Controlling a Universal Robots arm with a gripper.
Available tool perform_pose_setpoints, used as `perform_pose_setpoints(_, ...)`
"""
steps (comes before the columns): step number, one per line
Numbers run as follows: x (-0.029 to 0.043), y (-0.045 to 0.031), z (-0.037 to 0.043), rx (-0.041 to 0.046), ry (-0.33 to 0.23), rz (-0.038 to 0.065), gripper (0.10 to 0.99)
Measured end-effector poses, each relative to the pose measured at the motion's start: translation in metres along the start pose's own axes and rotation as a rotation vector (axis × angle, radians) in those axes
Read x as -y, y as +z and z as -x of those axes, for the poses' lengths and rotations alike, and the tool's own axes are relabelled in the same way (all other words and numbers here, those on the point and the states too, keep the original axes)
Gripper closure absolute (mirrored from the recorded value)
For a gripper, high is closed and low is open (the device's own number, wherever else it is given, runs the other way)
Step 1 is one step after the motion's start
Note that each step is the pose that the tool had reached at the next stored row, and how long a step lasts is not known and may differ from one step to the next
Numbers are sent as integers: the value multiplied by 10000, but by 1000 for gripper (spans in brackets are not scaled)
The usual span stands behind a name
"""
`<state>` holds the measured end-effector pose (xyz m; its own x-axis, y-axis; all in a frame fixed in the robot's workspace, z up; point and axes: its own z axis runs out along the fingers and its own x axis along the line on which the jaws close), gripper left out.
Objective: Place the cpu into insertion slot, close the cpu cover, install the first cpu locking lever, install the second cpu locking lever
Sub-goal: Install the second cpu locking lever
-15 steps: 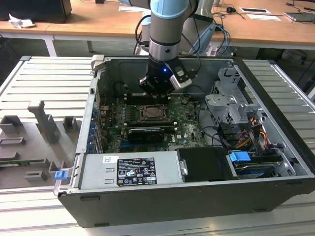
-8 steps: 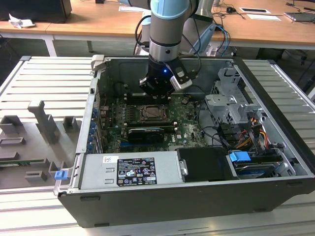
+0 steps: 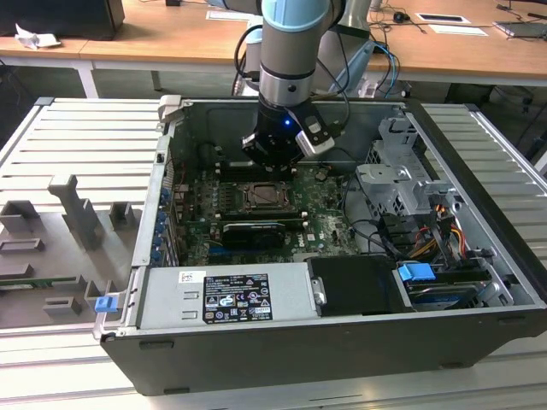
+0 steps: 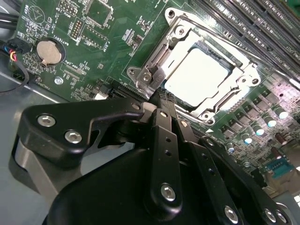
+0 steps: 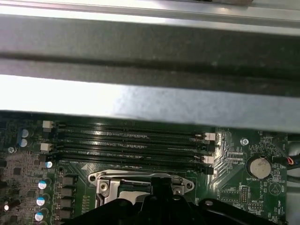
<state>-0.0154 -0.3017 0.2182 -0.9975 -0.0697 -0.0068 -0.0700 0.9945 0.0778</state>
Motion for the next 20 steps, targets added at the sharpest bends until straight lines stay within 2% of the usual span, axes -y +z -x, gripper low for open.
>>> perform_pose_setpoints(9, 13, -30, -1, 0, 4, 0, 980)
perform_pose_setpoints(20, 75, -35, -5, 0, 6, 0, 980)
